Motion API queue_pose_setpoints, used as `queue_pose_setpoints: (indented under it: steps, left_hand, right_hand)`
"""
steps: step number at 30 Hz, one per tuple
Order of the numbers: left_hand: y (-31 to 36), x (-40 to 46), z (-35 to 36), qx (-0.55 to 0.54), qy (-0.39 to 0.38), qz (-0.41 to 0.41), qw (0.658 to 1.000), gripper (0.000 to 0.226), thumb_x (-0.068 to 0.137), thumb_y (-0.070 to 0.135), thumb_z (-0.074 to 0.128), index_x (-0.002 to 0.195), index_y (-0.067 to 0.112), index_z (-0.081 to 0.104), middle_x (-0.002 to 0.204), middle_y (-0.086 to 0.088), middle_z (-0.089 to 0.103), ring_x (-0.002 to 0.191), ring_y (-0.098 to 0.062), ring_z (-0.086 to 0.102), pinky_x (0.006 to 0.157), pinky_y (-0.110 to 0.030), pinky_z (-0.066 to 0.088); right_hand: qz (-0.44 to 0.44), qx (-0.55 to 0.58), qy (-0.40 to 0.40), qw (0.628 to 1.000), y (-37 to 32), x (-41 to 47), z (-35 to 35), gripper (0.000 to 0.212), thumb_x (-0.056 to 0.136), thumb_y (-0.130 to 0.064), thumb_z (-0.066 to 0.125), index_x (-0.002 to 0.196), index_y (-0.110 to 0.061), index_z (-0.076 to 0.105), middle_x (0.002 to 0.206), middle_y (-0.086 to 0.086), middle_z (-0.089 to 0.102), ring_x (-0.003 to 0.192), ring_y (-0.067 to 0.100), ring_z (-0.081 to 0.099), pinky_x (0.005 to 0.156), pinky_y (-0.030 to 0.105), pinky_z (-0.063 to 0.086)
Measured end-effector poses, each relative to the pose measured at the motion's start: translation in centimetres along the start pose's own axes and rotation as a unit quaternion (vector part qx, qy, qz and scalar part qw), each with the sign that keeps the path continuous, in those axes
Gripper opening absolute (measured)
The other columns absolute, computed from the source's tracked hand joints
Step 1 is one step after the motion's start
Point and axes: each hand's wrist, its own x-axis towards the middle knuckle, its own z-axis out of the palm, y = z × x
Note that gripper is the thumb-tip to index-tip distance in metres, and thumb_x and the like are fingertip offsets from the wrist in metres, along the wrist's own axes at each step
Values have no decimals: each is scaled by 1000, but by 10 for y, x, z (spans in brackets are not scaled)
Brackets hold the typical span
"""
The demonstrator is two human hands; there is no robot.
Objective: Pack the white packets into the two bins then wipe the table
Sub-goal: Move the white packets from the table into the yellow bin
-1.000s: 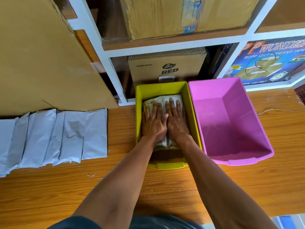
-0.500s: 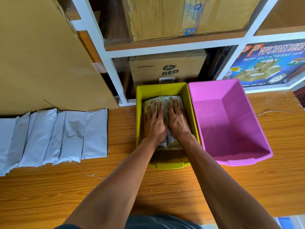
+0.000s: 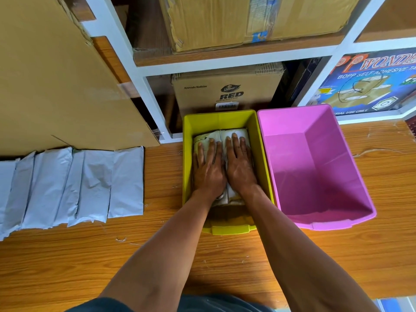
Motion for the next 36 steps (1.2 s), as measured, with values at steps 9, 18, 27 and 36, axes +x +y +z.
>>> queue_pose_setpoints:
  steps: [9, 18, 27, 36]
  left_hand:
    - [8, 4, -33, -25, -81, -3, 996, 80, 103, 54, 26, 170, 20, -1, 177, -5, -10, 159, -38, -23, 130, -58, -6]
    - [15, -19, -113, -105, 87, 46, 990, 61, 104, 19, 55, 162, 13, 36, 169, -11, 30, 160, -29, 19, 132, -45, 16]
    - [-88, -77, -157, -55, 183, 11, 981, 46, 93, 14, 63, 139, 13, 56, 140, -9, 57, 134, -31, 49, 109, -46, 46]
    - [-206, -133, -170, -1, 122, -75, 990, 57, 86, 21, 71, 139, 11, 54, 141, -11, 56, 135, -34, 47, 107, -48, 48]
  right_hand:
    - [21, 20, -85, 996, -7, 10, -21, 66, 110, -11, 38, 167, -5, 4, 173, 25, -6, 161, 42, -7, 131, 53, 6]
    - [58, 66, -2, 996, -55, -2, -65, 53, 104, -9, 53, 154, -4, 38, 168, 29, 24, 158, 42, 20, 123, 50, 35]
    - [26, 105, 85, 990, -161, -10, -70, 39, 99, -6, 54, 138, -3, 54, 147, 25, 50, 127, 46, 52, 103, 54, 48]
    - [-35, 91, 27, 995, -276, -30, -16, 44, 93, -10, 46, 137, -7, 50, 136, 20, 52, 110, 45, 54, 94, 52, 51]
